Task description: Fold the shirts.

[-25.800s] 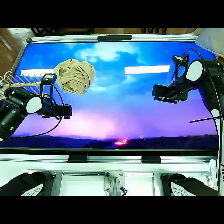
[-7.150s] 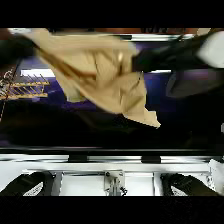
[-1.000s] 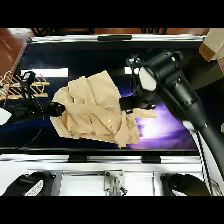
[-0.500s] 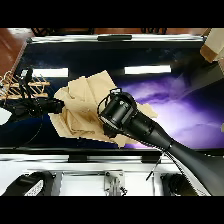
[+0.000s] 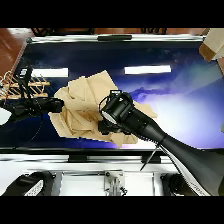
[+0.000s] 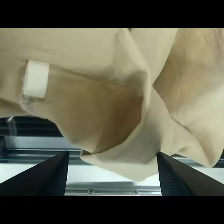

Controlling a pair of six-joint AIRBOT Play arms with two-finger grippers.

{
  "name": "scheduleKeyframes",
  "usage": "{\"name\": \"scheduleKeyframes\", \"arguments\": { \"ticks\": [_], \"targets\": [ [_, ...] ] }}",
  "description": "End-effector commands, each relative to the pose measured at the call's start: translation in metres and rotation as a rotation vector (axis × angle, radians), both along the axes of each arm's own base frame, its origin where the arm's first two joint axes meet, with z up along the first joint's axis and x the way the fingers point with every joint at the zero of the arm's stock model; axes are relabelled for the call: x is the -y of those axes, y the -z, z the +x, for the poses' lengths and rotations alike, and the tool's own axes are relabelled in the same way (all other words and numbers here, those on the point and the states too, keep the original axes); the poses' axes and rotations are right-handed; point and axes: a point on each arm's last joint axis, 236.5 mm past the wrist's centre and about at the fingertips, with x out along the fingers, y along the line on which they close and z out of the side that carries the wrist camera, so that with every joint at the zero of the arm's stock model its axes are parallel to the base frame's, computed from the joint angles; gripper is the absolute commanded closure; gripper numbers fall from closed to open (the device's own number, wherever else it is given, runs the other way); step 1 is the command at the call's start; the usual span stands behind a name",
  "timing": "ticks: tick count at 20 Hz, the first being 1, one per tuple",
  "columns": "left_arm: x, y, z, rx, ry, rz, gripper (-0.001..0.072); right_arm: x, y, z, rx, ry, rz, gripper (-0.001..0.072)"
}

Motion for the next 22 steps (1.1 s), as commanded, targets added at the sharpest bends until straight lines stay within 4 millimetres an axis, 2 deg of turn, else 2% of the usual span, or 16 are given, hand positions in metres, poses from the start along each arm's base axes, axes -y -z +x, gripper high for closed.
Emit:
{"name": "scheduleKeyframes", "arguments": {
  "ticks": [1, 3, 5, 6, 9, 11, 12, 14, 16, 17, 18, 19, 20, 21, 22],
  "targets": [
    [0.0, 0.0, 0.0, 0.001, 0.0, 0.002, 0.0661, -0.001, 0.02, -0.006, -0.063, 0.008, -0.043, 0.0139],
    [0.0, 0.0, 0.0, 0.006, 0.007, 0.009, 0.0661, 0.002, 0.023, -0.014, -0.09, -0.034, -0.073, 0.0309],
    [-0.001, 0.001, 0.001, 0.015, 0.017, 0.023, 0.0661, 0.009, 0.015, -0.013, -0.064, -0.083, -0.118, 0.0585],
    [-0.002, 0.001, 0.001, 0.017, 0.016, 0.028, 0.0661, 0.013, 0.007, -0.008, -0.031, -0.102, -0.135, 0.0637],
    [-0.003, -0.004, 0.006, 0.042, 0.003, 0.026, 0.0661, 0.019, -0.041, 0.019, 0.131, -0.161, -0.119, 0.0638],
    [-0.004, -0.023, 0.014, 0.094, -0.012, 0.016, 0.0661, 0.024, -0.091, 0.04, 0.282, -0.224, -0.09, 0.0638],
    [-0.005, -0.045, 0.021, 0.148, -0.02, 0.007, 0.0661, 0.027, -0.123, 0.051, 0.372, -0.271, -0.071, 0.0638],
    [-0.007, -0.114, 0.037, 0.318, -0.049, -0.022, 0.0661, 0.023, -0.197, 0.07, 0.593, -0.395, 0.003, 0.0638],
    [-0.013, -0.21, 0.042, 0.531, -0.104, -0.091, 0.0661, 0.007, -0.291, 0.08, 0.885, -0.497, 0.156, 0.0638],
    [-0.018, -0.262, 0.036, 0.639, -0.131, -0.138, 0.0662, 0.003, -0.342, 0.08, 1.041, -0.488, 0.258, 0.0639],
    [-0.023, -0.307, 0.026, 0.728, -0.151, -0.177, 0.0662, 0.003, -0.383, 0.076, 1.161, -0.478, 0.341, 0.0639],
    [-0.029, -0.346, 0.011, 0.807, -0.163, -0.207, 0.0662, 0.007, -0.412, 0.07, 1.252, -0.472, 0.4, 0.0639],
    [-0.035, -0.381, -0.006, 0.888, -0.173, -0.217, 0.0663, 0.013, -0.429, 0.063, 1.299, -0.466, 0.435, 0.0639],
    [-0.042, -0.408, -0.024, 0.954, -0.183, -0.22, 0.0663, 0.018, -0.432, 0.056, 1.292, -0.466, 0.447, 0.0639],
    [-0.049, -0.424, -0.038, 0.996, -0.196, -0.205, 0.0663, 0.023, -0.423, 0.051, 1.253, -0.483, 0.43, 0.0639]
  ]
}}
